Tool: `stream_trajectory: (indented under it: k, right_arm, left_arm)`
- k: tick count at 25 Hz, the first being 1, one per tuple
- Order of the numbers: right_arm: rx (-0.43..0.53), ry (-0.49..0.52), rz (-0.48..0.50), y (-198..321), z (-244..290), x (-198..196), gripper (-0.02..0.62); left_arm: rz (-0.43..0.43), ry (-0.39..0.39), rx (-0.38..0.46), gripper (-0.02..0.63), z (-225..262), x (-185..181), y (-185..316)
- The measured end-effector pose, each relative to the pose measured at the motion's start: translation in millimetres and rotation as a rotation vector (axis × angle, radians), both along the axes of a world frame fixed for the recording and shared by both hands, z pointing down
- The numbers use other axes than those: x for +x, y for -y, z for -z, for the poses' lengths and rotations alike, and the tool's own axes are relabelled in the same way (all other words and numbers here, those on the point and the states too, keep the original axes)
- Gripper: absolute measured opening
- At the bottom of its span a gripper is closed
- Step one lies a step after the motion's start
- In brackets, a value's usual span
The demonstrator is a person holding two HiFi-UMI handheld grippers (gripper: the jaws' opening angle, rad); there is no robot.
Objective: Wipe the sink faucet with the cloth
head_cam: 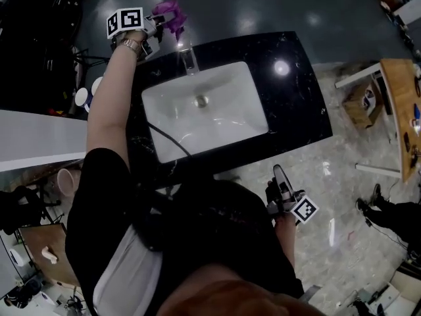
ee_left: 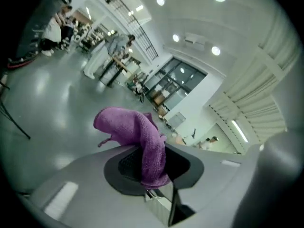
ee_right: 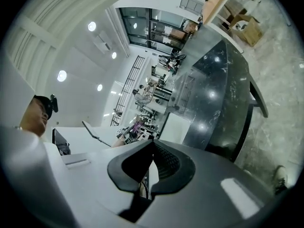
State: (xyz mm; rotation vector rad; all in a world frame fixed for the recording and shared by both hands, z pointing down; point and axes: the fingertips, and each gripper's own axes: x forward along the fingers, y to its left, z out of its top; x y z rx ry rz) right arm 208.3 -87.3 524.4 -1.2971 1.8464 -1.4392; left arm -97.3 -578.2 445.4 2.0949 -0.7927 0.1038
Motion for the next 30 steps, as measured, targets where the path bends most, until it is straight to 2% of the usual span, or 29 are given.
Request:
stream_trajectory:
  k: [3,8,13,15,17,20,22,24,27,30]
  right_arm:
    - [-0.018,0.023,-0.041,0,-7,5,0.011]
    - [-0.092,0.056,-0.098,-2,-24,7,0.011]
    - [-0.137,0.047,-0.122,-2,-37,2,0.011]
    - [-0.161,0.044,-0.138,-5,-42,2,0.011]
    - [-0.179,0.045,-0.145,-7,-46,1,0.011]
    - [-0.178,0.048,-0.15,-5,-46,0,0.011]
    - [-0.179,0.051,-0.147,-5,-46,0,0.011]
    - [-0.173,0.058,-0.136,-2,-46,0,0.011]
    - [-0.146,0.069,-0.106,5,-42,-3,0.011]
    - [-0.125,0.075,-0.075,10,-39,-3,0.011]
  left_arm:
    - [-0.16,0.01,-0.112,0.092,-25,15,4]
    - [-0.282,0.032,-0.259,0.092,-79,27,8]
    - [-0.384,0.178,-0.405,0.092,-152,26,-1]
    - [-0.409,0.234,-0.444,0.092,-174,26,-5]
    - [-0.422,0.254,-0.461,0.092,-184,28,-6]
    - [-0.434,0.259,-0.441,0.092,-184,31,-4]
    - [-0.421,0.23,-0.407,0.092,-174,33,-2]
    - [-0.384,0.146,-0.353,0.092,-153,35,2]
    - [-0.319,-0.012,-0.227,0.092,-102,32,10]
    - [-0.295,-0.099,-0.121,0.092,-51,27,5]
